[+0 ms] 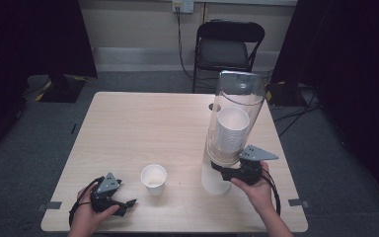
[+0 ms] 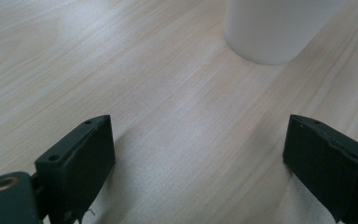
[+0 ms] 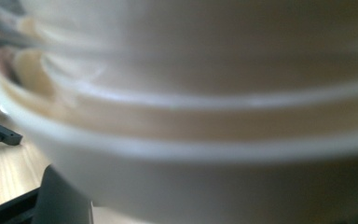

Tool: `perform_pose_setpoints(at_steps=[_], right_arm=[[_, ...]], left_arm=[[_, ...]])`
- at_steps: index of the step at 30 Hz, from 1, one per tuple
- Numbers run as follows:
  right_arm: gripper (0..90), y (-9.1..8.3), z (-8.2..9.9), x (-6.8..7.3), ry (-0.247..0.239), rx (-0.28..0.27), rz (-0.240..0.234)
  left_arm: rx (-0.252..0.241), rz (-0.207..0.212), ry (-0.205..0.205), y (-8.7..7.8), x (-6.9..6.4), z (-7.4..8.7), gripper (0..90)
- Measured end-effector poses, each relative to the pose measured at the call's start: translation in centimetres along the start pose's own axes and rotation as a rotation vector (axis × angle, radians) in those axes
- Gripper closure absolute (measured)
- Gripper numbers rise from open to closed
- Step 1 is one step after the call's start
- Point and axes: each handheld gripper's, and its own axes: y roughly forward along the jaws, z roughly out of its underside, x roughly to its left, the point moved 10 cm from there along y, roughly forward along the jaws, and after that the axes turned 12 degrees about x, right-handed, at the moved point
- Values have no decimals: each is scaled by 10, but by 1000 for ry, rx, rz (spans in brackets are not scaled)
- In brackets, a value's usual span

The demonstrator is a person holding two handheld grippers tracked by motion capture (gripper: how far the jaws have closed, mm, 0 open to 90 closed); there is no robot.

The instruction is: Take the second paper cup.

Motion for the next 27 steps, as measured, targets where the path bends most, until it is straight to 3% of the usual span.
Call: perform_pose_setpoints(at_steps=[22, 24, 25, 26, 27], right_arm=[[351, 2, 6, 0, -13, -25, -18], [365, 7, 16, 0, -14, 30, -22], [368, 14, 32, -2, -4, 90, -20], [367, 21, 52, -6, -22, 187, -4], [367, 24, 65, -6, -64, 242, 5]], left_arm=[[1, -6, -2, 0, 0, 0, 84], [2, -7, -3, 0, 0, 0, 84], [3, -8, -4, 0, 0, 0, 84], [3, -8, -5, 0, 0, 0, 84], [2, -8, -5, 0, 0, 0, 84]])
